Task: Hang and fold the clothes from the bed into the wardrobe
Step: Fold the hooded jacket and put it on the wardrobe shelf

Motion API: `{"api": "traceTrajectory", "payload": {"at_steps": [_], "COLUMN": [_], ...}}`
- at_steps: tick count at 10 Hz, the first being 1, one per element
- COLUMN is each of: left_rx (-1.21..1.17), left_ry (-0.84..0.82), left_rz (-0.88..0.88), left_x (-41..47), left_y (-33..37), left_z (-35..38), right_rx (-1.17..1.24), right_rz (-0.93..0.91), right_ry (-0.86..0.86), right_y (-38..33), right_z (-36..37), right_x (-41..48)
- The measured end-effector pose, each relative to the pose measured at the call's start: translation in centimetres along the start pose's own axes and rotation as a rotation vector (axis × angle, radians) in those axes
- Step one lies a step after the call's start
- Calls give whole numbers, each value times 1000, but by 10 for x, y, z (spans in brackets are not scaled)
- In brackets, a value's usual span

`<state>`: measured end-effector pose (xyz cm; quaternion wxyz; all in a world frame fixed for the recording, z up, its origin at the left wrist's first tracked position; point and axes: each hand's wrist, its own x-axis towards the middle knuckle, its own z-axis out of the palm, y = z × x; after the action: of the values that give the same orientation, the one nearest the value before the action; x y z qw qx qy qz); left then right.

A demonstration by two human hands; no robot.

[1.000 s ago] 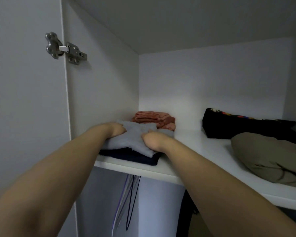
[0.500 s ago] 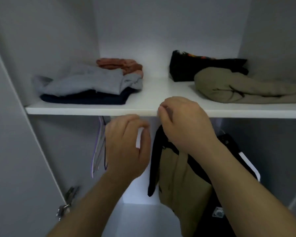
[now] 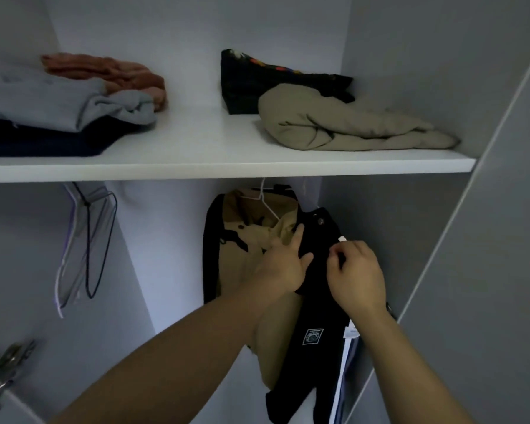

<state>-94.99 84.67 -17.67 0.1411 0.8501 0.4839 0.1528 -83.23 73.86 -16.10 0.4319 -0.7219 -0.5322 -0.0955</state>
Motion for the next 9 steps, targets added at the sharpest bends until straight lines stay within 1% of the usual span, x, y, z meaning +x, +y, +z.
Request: {"api": "traceTrajectory", "payload": {"at_steps": [1, 2, 3, 4, 5, 6, 7, 8, 9], "left_rx": [29, 89, 84, 61, 91, 125, 144, 121, 92], "left_ry": [-114, -160, -138, -31, -21, -13, -42, 21, 25], "left_rz": [-60, -126, -189, -282, -344, -358, -397, -473, -556], "left_x": [30, 40, 33, 18, 3, -9, -20, -30, -44], "left_y": [21, 24, 11, -8, -36, -71, -89, -111, -130], "left_z": [12, 22, 30, 29, 17, 2, -10, -26, -41], "right_rx": [0, -34, -80, -133, -156, -225, -236, -218, -248], "right_rz": [24, 47, 51, 24, 54, 50, 19, 7, 27], "right_ry": [-53, -111, -158, -220, -420, -577, -692, -711, -708], "right_y": [17, 28, 36, 41, 40, 29, 14, -3, -15], "right_z": [7, 16, 23, 29, 37, 49, 58, 66, 72], "right_x": [12, 23, 34, 42, 49, 50, 43, 35, 31]}}
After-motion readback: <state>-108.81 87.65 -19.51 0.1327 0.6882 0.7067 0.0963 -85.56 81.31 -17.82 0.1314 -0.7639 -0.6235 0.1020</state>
